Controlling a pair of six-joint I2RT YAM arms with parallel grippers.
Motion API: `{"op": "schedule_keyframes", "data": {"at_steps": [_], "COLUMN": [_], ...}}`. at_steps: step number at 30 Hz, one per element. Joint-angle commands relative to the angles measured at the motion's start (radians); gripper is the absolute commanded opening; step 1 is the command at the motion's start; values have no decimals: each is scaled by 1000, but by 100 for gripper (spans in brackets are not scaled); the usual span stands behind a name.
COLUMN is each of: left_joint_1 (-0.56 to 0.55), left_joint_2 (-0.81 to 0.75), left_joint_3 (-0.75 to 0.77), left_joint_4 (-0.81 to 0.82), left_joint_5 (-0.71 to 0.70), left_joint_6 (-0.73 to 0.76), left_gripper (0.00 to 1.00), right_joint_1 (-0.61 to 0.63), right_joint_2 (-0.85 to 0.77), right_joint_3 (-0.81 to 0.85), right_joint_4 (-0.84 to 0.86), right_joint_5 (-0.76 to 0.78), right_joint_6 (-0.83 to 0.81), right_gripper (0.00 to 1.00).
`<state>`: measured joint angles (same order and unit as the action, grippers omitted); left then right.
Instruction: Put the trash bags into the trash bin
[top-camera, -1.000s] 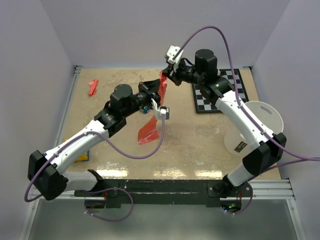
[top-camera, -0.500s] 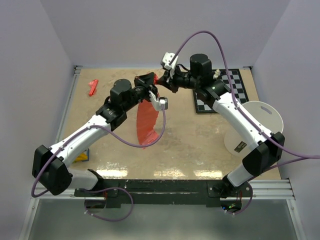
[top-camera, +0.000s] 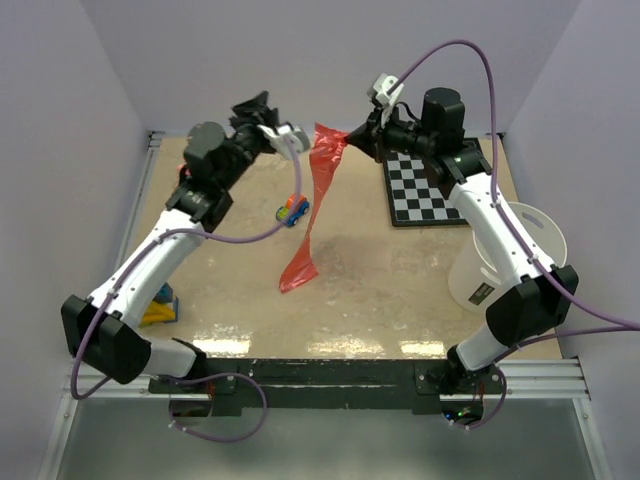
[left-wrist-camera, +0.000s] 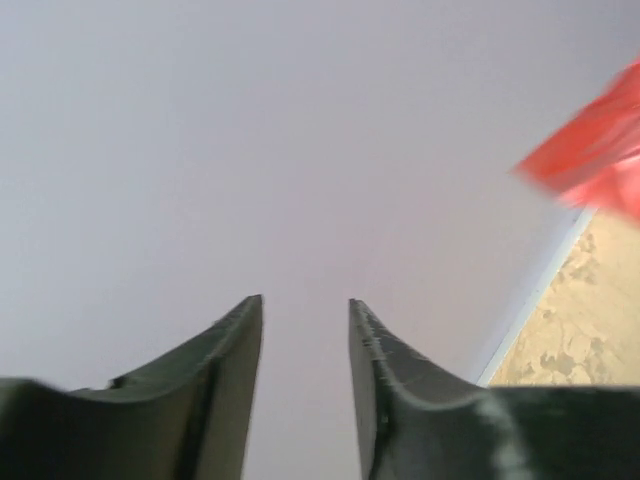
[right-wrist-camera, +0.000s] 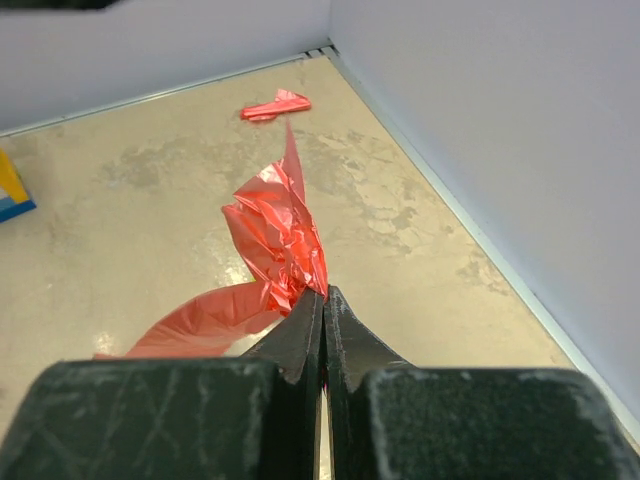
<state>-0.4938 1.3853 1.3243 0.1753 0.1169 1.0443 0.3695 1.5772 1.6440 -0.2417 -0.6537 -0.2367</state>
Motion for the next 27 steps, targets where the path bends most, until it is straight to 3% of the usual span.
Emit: {"op": "schedule_keyframes", "data": {"at_steps": [1,2,4,7,12,17,27], "left_joint_1": [109,113,115,112,107,52,-8], "left_joint_2": [-135,-172,-244,-279,-192,-140,-39], "left_joint_3": [-11,-42,-65,-68,-43,-25,69], "left_joint_4": [6,-8,-101,-241,-209,-91,-88], "left_joint_5": [79,104,212,433,680,601,506], "left_joint_6": [-306,-335,-412,-573,-889,-894,-770], "left_gripper": [50,51,39,36,25,31,32], "right_joint_1": [-18,-21,-23,-23,-23,-21,-9], "right_joint_2": [-14,-16,-22,-31,-63,-66,-105], "right_joint_3": [28,28,16,2,-44,-36,-65], "right_joint_4": [-11,-22,-2,30,93,79,102], "right_joint_5": [-164,-185,-216,-242,-244,-219,-192], "right_joint_6": [86,94,129,197,231,231,272], "right_gripper": [0,0,0,0,0,0,0]}}
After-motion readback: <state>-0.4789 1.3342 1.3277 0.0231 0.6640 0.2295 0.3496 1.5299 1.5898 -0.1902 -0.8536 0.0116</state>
